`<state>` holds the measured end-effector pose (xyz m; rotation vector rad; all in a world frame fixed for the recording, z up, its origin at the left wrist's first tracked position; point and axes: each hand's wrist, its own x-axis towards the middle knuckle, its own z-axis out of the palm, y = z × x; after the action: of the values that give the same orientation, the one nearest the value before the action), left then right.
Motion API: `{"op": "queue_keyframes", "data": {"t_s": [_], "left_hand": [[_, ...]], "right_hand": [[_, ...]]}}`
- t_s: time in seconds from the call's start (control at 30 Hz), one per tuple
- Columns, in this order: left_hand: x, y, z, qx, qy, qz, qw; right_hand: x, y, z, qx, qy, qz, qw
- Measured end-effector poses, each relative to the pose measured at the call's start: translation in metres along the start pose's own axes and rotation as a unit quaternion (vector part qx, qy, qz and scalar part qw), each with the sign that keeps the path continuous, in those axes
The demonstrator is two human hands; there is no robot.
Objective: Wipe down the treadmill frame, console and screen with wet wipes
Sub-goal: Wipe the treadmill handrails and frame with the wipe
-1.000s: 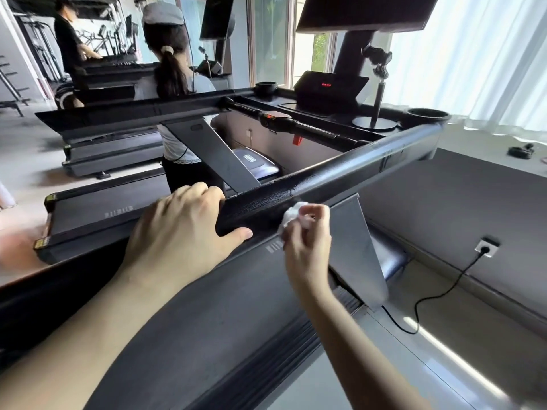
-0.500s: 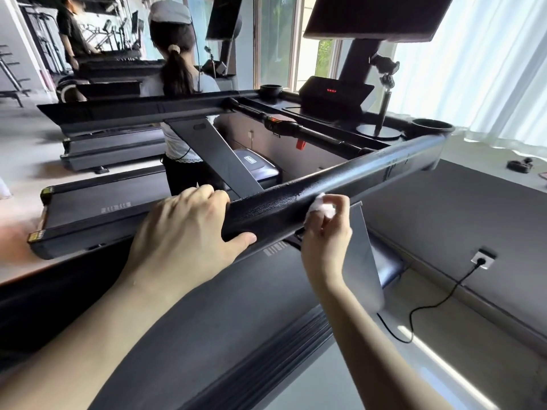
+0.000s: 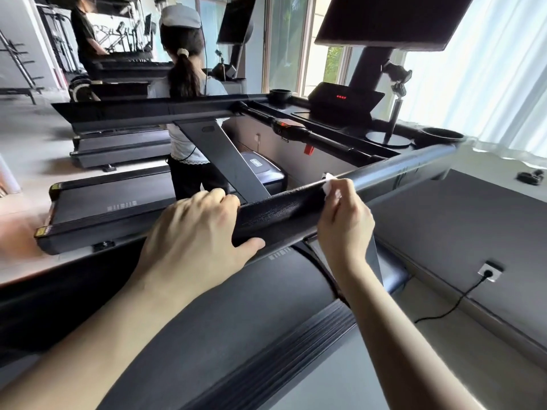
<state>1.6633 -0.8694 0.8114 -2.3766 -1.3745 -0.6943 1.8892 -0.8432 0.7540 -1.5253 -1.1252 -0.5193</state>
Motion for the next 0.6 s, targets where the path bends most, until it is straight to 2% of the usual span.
{"op": "queue_keyframes", "data": {"t_s": [0.07, 0.13, 0.3, 0.4, 0.47, 0.6], "left_hand": [[0.001, 0.000, 0.000, -0.002, -0.001, 0.002, 1.000], [0.001, 0.000, 0.000, -0.007, -0.004, 0.003, 1.000], [0.000, -0.003, 0.003, -0.003, 0.003, 0.016, 1.000], [0.000, -0.003, 0.002, -0.004, -0.003, 0.015, 1.000], [0.000, -0.003, 0.002, 0.003, -0.010, 0.009, 1.000], [0.001, -0.003, 0.002, 0.004, -0.015, 0.005, 1.000]], "right_hand": [[-0.003, -0.006, -0.002, 0.001, -0.011, 0.008, 1.000], [-0.016, -0.021, -0.006, 0.022, -0.033, -0.020, 0.999], [-0.044, -0.063, -0.017, 0.103, -0.130, -0.191, 0.967], [-0.038, -0.061, -0.019, 0.088, -0.150, -0.253, 0.952], [-0.027, -0.047, -0.017, 0.055, -0.135, -0.234, 0.961], [-0.007, -0.022, -0.014, -0.036, -0.089, -0.101, 0.990]]}}
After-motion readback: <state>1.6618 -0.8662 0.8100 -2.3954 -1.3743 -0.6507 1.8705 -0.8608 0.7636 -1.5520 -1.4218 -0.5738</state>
